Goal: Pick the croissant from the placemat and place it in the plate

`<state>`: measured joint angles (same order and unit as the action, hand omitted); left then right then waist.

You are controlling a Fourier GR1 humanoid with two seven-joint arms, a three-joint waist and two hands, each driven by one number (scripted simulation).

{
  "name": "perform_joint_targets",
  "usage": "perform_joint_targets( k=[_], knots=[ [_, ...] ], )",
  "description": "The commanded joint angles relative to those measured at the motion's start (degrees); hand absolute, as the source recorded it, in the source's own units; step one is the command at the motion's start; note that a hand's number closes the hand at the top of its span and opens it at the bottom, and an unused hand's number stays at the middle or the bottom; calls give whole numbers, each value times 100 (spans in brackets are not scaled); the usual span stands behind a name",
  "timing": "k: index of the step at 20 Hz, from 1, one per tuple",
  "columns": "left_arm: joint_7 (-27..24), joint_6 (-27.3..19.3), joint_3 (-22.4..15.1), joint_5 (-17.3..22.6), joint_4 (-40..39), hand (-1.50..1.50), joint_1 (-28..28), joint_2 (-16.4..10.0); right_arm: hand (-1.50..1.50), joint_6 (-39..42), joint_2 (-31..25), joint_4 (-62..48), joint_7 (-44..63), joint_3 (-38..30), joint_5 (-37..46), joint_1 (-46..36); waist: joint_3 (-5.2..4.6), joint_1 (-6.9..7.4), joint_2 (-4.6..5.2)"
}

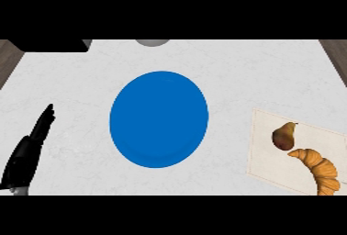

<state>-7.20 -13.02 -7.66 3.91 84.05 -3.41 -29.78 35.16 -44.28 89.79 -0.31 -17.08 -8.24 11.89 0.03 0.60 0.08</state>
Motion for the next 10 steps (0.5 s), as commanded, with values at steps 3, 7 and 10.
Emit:
perform_joint_targets(
  k=[3, 7, 10],
  knots=[
    [92, 129, 171, -172, -265, 0, 333, 70, -150, 281, -44, -785, -707, 530, 1220, -455, 0, -46, 0],
    [-360, 130, 227, -343, -286, 0, -206, 372, -150, 476, 68, -987, -858, 534, 1510, -566, -3, -47, -9],
    [-101, 548, 569, -135, 75, 0, -151, 78, -150, 270, 295, -1517, -1513, 764, 2124, -718, 0, -29, -8]
  ],
)
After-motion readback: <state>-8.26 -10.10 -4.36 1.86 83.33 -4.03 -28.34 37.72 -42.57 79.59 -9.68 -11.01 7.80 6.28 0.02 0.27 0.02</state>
